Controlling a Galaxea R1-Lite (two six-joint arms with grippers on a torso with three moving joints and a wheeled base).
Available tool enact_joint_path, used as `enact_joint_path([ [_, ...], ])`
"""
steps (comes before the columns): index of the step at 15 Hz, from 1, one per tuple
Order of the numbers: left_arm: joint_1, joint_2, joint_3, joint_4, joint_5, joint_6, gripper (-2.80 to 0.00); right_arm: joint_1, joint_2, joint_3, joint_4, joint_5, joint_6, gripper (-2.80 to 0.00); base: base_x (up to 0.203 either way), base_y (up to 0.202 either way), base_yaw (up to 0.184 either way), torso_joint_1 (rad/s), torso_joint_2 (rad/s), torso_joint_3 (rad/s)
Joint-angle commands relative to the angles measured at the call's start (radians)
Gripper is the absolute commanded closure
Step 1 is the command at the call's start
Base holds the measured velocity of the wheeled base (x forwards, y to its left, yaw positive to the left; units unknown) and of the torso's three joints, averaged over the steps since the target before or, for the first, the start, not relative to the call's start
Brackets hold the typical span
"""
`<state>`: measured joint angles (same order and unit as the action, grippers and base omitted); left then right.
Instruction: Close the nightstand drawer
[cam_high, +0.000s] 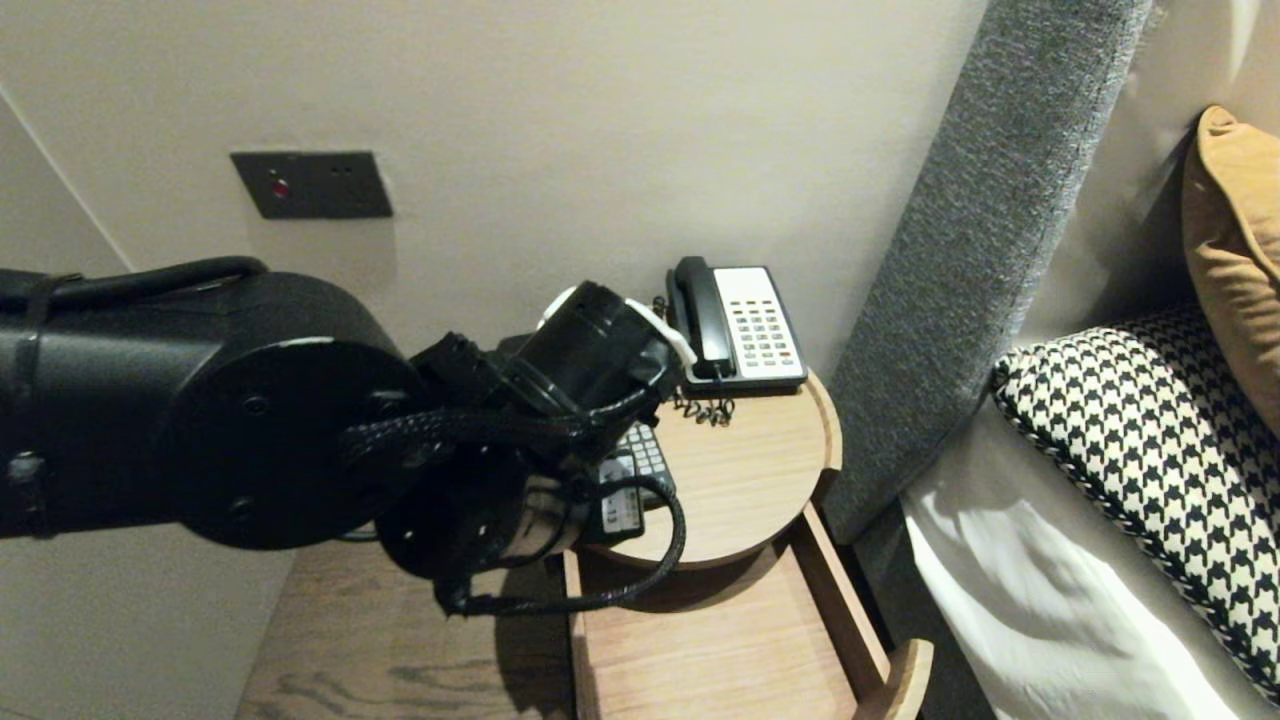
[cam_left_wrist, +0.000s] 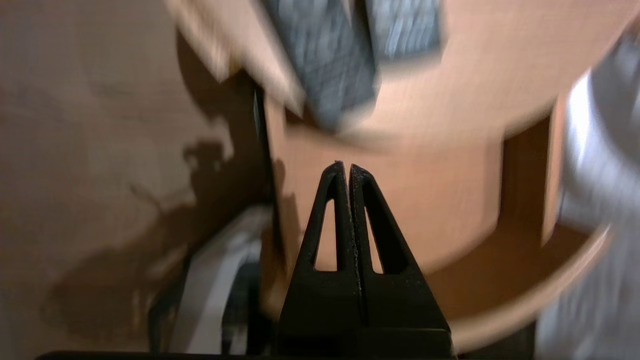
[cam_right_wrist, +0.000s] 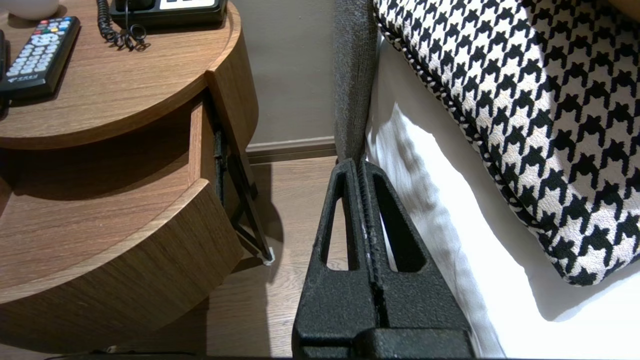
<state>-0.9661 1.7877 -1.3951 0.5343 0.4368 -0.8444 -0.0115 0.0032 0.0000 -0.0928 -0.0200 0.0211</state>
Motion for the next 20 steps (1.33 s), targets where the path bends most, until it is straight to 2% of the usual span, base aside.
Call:
enact_joint_path([
  [1,-0.031,-0.065,0.104,0.007,-0.046,-0.035,0.0,0.001,0.001,0.04,-0.001,0.0,0.0,0.0,0.0,0.0,0.0,0.0,0.0,0.0],
  [4,-0.134,-0.082,0.239,0.012,-0.081,-0.037,0.0,0.001,0.001,0.04,-0.001,0.0,0.0,0.0,0.0,0.0,0.0,0.0,0.0,0.0],
  [7,-0.197,-0.06,0.289,0.01,-0.114,-0.031,0.0,0.001,0.001,0.04,-0.001,0.0,0.0,0.0,0.0,0.0,0.0,0.0,0.0,0.0],
  [12,-0.206,-0.011,0.347,-0.02,-0.161,-0.036,0.0,0.001,0.001,0.04,-0.001,0.0,0.0,0.0,0.0,0.0,0.0,0.0,0.0,0.0],
  [20,-0.243,0.032,0.369,-0.023,-0.163,-0.033,0.0,0.001,0.001,0.04,-0.001,0.0,0.0,0.0,0.0,0.0,0.0,0.0,0.0,0.0],
])
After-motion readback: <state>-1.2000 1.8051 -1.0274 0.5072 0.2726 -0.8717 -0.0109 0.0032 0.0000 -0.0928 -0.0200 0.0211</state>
